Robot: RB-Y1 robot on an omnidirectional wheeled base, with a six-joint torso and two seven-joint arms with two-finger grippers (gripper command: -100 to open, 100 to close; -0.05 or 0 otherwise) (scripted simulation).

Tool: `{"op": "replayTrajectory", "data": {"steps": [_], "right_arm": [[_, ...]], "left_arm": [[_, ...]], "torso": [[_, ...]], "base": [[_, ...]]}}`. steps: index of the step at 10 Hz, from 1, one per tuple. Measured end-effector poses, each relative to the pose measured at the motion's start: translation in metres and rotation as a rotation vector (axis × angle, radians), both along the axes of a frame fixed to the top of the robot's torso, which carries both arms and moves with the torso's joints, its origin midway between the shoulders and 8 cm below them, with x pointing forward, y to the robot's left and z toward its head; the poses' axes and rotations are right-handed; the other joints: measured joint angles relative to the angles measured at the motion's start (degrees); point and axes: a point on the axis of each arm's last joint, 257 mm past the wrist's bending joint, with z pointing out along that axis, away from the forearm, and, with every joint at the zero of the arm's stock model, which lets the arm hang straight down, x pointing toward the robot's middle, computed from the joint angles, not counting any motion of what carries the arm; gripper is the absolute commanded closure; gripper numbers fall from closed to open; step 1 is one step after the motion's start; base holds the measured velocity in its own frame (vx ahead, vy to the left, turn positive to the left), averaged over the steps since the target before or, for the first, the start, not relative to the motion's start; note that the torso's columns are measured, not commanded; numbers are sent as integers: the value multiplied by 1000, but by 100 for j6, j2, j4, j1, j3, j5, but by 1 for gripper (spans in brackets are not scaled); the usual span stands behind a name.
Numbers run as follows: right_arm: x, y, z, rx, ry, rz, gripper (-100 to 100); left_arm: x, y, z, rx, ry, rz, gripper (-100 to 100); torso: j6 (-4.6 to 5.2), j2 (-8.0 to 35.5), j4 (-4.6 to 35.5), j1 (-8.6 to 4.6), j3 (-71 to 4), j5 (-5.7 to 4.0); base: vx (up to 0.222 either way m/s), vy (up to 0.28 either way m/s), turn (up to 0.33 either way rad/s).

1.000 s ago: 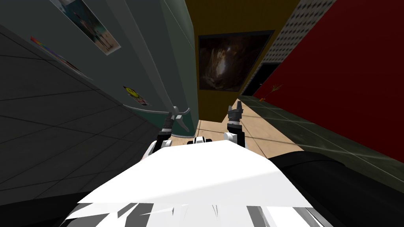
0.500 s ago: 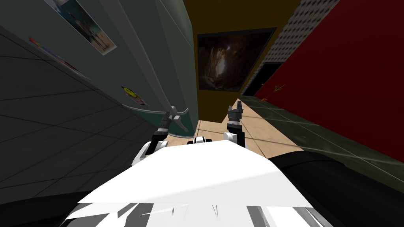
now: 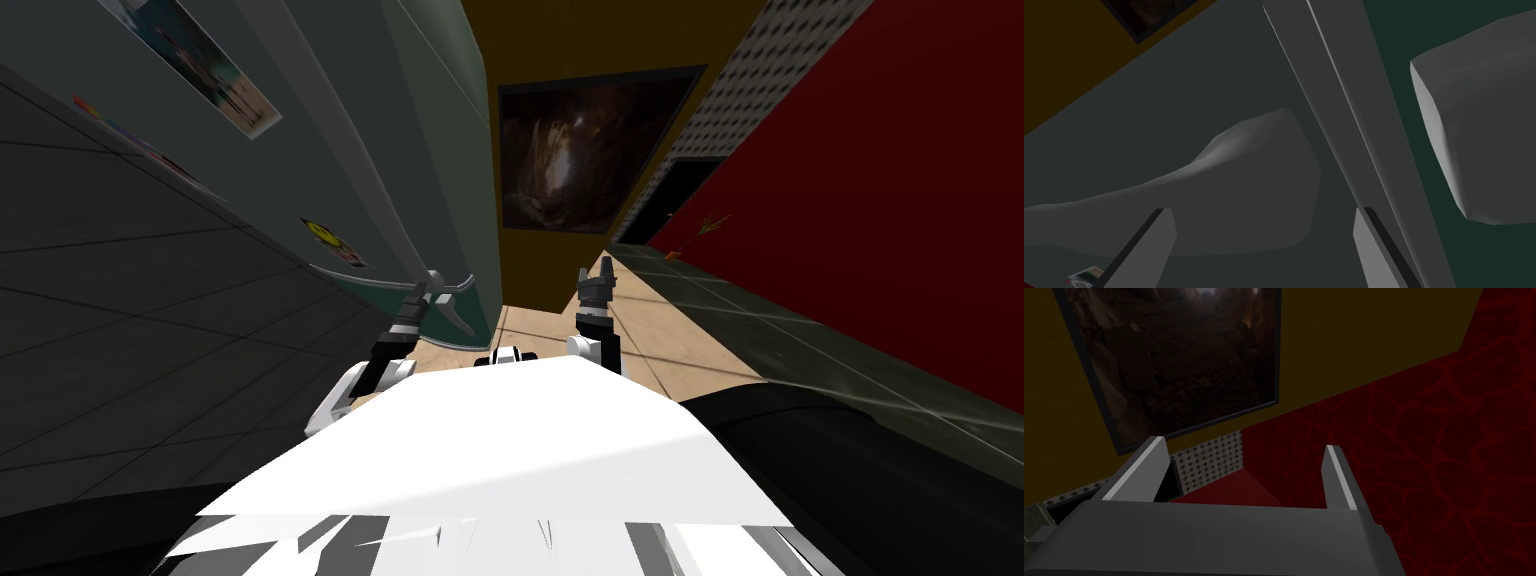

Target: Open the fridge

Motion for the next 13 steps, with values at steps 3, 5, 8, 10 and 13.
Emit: {"op": "replayTrajectory", "data": {"steps": [3,5,8,10,13], "right_arm": [[0,0,0,0,0,0,0],[0,0,0,0,0,0,0],[0,0,0,0,0,0,0],[0,0,0,0,0,0,0],[0,0,0,0,0,0,0]], "left_arm": [[-2,9,0,26,47,20,-100],[-2,14,0,44,80,33,-100],[-4,22,0,65,123,52,-100],[-6,28,-1,85,159,67,-100],[-9,35,-1,111,208,89,-100]], "torso": [[7,-9,-5,-6,-5,-1],[9,-18,-8,-13,-11,-3],[14,-25,-12,-21,-15,-4],[18,-29,-13,-21,-17,-4],[27,-36,-18,-28,-23,-6]], "base": [[13,-50,28],[12,-42,29],[9,-53,32],[26,-56,41],[8,-46,23]]}}
